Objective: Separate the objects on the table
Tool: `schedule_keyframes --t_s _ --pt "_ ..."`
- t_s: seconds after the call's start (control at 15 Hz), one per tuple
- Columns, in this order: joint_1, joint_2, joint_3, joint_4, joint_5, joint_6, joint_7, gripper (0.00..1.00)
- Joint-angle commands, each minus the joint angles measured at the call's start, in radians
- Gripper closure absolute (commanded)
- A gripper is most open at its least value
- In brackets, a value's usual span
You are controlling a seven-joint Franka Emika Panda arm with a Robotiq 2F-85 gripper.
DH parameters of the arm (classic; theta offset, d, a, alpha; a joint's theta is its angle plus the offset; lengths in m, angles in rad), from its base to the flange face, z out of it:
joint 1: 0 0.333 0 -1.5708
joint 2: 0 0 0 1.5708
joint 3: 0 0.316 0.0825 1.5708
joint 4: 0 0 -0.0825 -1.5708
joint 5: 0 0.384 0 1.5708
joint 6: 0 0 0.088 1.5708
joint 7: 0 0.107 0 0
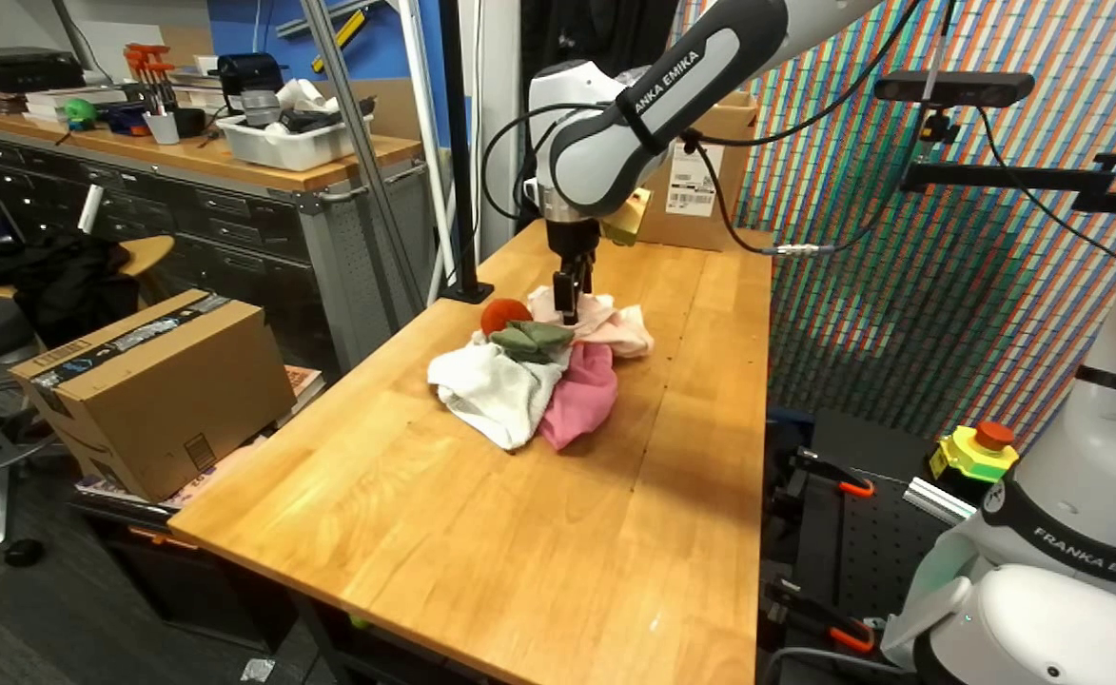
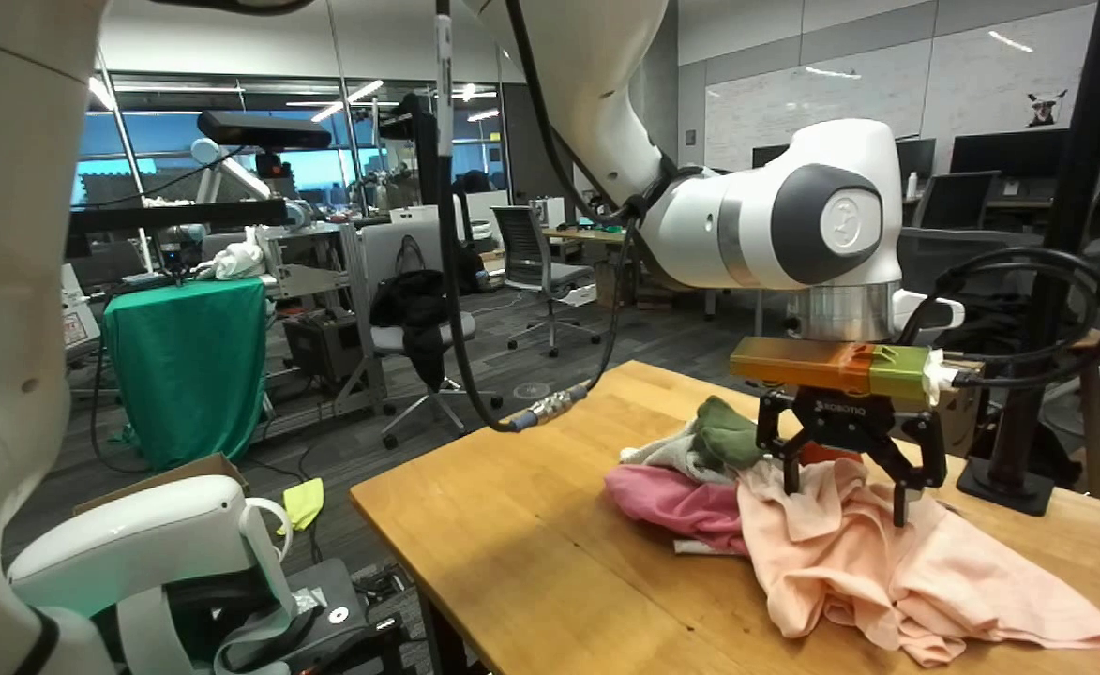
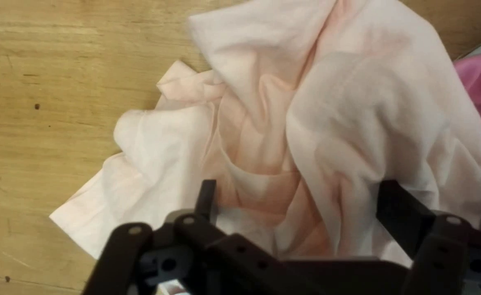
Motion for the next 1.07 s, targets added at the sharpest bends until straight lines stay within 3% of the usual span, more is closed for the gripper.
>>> schedule_keyframes --t_s 0.0,0.33,0.4,0.47,1.0 --pt "-0.011 0.022 0.011 0.038 0.002 -0.048 -0.012 0.0" --pt "-0.015 0.029 0.013 0.042 0.007 -0.07 -0.021 0.0" --pt "-0.017 0.03 0.014 0.043 0.01 -0.078 -0.025 0.25" --pt "-0.016 0.03 0.012 0.044 0.007 -0.084 -0.022 0.26" --pt "-0.015 0.02 0.009 0.042 -0.003 -0.149 -0.023 0.87"
